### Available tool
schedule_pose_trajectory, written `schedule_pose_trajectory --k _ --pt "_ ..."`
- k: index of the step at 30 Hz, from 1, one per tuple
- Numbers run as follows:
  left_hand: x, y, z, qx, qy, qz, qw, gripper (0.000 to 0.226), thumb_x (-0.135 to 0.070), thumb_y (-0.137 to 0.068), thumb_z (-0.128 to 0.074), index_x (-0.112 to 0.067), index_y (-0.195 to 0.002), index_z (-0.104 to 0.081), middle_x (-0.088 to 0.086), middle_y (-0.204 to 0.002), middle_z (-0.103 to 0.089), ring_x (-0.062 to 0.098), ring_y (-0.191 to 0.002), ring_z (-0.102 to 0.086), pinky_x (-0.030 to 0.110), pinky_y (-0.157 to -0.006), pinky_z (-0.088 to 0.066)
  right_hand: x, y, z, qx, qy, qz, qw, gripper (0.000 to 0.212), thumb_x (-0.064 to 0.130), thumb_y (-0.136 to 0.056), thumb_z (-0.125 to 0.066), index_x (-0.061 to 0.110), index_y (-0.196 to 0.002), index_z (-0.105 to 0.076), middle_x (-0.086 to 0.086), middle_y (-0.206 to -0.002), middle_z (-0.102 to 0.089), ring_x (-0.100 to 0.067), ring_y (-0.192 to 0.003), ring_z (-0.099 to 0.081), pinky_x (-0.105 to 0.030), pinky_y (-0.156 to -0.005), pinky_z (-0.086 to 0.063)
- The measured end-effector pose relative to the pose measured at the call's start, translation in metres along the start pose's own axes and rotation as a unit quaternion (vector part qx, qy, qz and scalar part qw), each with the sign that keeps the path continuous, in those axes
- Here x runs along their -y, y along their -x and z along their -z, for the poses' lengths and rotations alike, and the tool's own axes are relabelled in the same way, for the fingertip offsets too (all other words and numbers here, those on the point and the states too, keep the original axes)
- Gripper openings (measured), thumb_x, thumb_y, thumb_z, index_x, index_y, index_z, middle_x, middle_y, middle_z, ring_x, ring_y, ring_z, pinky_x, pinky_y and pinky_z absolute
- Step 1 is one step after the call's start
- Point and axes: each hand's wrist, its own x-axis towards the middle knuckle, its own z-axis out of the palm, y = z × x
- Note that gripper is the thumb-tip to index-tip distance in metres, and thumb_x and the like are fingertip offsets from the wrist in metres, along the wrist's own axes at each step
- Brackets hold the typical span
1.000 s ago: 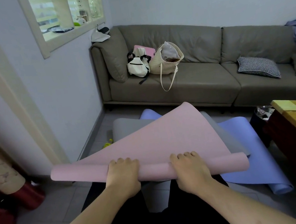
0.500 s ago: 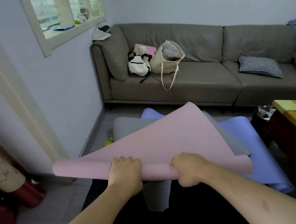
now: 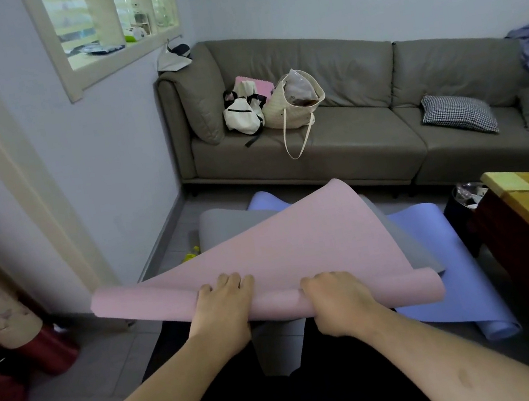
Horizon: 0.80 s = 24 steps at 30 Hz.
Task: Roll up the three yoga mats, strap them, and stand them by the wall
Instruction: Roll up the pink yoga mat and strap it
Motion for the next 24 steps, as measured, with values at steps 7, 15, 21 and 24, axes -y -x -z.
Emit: schedule_pose_trajectory --k 7,15,21,24 --pt "-0.005 -0.008 0.002 0.007 -0.035 0.036 0.999 0.039 -0.044 -0.089 -0.066 -0.023 -0.121 -0.057 0.003 -0.122 -0.062 0.030 -0.114 -0.058 0.041 -0.094 -0.042 0.007 0.003 -0.009 -0.044 0.010 -0.008 0.999 0.038 0.014 -0.077 -0.071 0.017 -0.114 -0.060 -0.007 -0.112 -0.066 -0.032 -0.100 -0.064 -0.040 -0.075 -0.045" --pt "-0.007 -0.016 0.017 0.102 -0.008 0.019 0.995 0.034 -0.038 -0.090 -0.062 -0.024 -0.121 -0.062 0.003 -0.122 -0.068 0.029 -0.109 -0.068 0.036 -0.088 -0.049 0.009 0.008 -0.016 -0.062 0.043 -0.045 0.996 0.032 0.020 -0.075 -0.071 0.019 -0.106 -0.062 -0.006 -0.104 -0.067 -0.033 -0.096 -0.064 -0.041 -0.075 -0.038" --pt "-0.010 0.001 -0.003 0.004 -0.018 0.011 1.000 0.046 -0.038 -0.072 -0.080 -0.019 -0.109 -0.061 0.006 -0.107 -0.061 0.031 -0.099 -0.056 0.044 -0.085 -0.045 0.005 -0.002 0.006 0.034 0.005 -0.043 0.998 0.034 0.019 -0.079 -0.066 0.020 -0.112 -0.070 -0.006 -0.111 -0.073 -0.032 -0.101 -0.072 -0.036 -0.080 -0.052" --pt "-0.012 0.004 -0.017 -0.043 -0.019 0.010 0.999 0.058 -0.020 -0.044 -0.090 -0.016 -0.093 -0.059 0.007 -0.083 -0.058 0.032 -0.076 -0.054 0.043 -0.068 -0.043 0.002 -0.007 0.011 0.056 -0.009 -0.043 0.997 0.039 0.021 -0.076 -0.066 0.019 -0.115 -0.070 -0.007 -0.112 -0.072 -0.032 -0.102 -0.072 -0.037 -0.085 -0.058"
